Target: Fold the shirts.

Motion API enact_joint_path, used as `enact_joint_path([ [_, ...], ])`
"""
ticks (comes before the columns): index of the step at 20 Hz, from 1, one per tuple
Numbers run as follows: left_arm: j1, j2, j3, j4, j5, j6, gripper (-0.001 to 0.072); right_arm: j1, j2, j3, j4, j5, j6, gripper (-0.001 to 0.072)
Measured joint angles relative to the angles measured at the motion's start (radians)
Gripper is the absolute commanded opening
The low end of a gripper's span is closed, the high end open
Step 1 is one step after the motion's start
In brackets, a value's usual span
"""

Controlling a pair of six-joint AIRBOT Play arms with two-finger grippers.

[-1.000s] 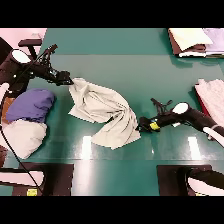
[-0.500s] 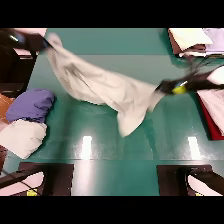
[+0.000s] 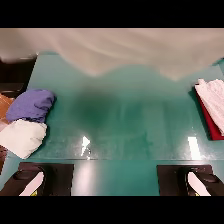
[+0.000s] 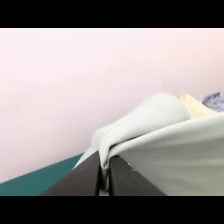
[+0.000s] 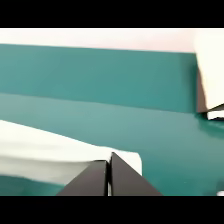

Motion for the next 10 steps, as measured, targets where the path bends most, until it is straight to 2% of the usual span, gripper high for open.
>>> enact_joint_path([
  [5, 0.0, -0.005, -0.028, -0.001, -0.045, -0.047, 0.0026, -0.089, -0.1, 0.122, 0.006, 0.149, -0.007, 0.0013],
  [10, -0.013, -0.142, -0.308, -0.007, -0.164, -0.079, 0.0027, -0.052, -0.263, -0.119, 0.017, 0.21, -0.008, 0.0013],
])
